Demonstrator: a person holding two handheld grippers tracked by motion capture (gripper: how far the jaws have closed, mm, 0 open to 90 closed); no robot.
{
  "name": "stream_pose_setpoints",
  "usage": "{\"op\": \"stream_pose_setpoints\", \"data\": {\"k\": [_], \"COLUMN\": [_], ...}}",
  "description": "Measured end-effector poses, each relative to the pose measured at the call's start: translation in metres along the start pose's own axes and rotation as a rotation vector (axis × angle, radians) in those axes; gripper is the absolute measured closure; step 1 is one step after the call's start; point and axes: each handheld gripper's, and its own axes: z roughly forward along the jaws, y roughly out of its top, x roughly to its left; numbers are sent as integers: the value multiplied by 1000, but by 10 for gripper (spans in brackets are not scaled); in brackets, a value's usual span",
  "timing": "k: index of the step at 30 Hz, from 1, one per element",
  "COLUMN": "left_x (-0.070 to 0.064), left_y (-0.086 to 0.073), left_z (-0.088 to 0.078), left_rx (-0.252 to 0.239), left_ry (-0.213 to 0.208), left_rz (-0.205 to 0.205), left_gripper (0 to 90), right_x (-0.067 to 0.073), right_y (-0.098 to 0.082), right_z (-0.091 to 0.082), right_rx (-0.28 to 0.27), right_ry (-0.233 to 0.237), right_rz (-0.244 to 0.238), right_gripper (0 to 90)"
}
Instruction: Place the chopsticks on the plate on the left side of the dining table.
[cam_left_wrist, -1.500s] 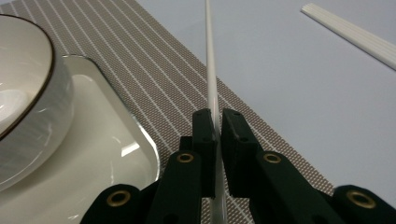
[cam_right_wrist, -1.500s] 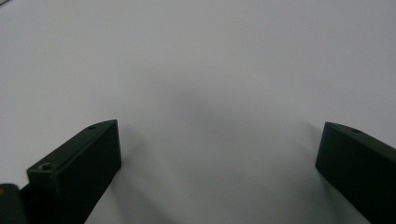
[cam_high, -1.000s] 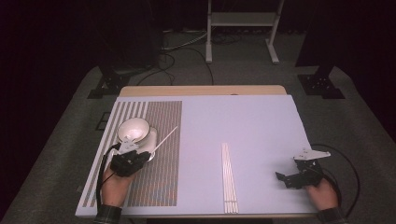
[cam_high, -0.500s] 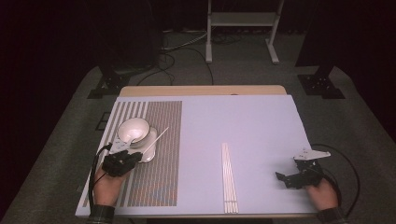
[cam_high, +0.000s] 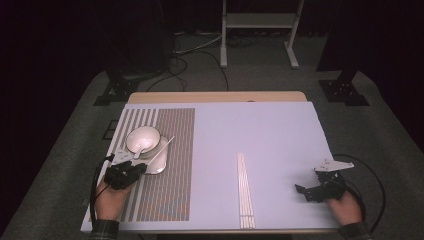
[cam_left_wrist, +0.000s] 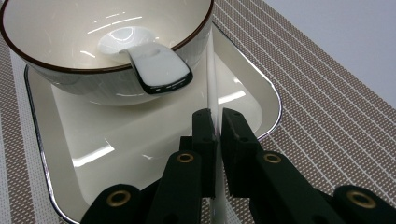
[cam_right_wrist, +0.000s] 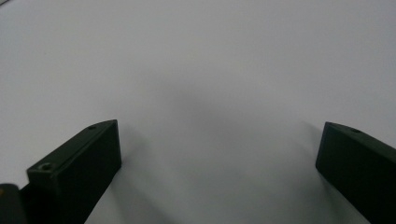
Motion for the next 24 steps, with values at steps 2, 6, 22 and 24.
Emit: {"op": "stream_pose_setpoints", "data": {"k": [2,6,22,24], "left_x": [1,3,7,7], "left_y": [-1,-2,-4,-4], "left_z": [1,3,5,5], "left_rx": [7,19,22,21], "left_ry": [-1,5,18,22], "left_rz": [1,-3,-5,-3], "left_gripper": [839,839,837,832], "right_x": [0,0,0,0], "right_y": [0,0,0,0], "right_z": [0,0,0,0], "right_rx": [0,0,0,0], "right_ry": [0,0,0,0], "right_rz": [0,0,1,1], "right_gripper": [0,0,0,0]}}
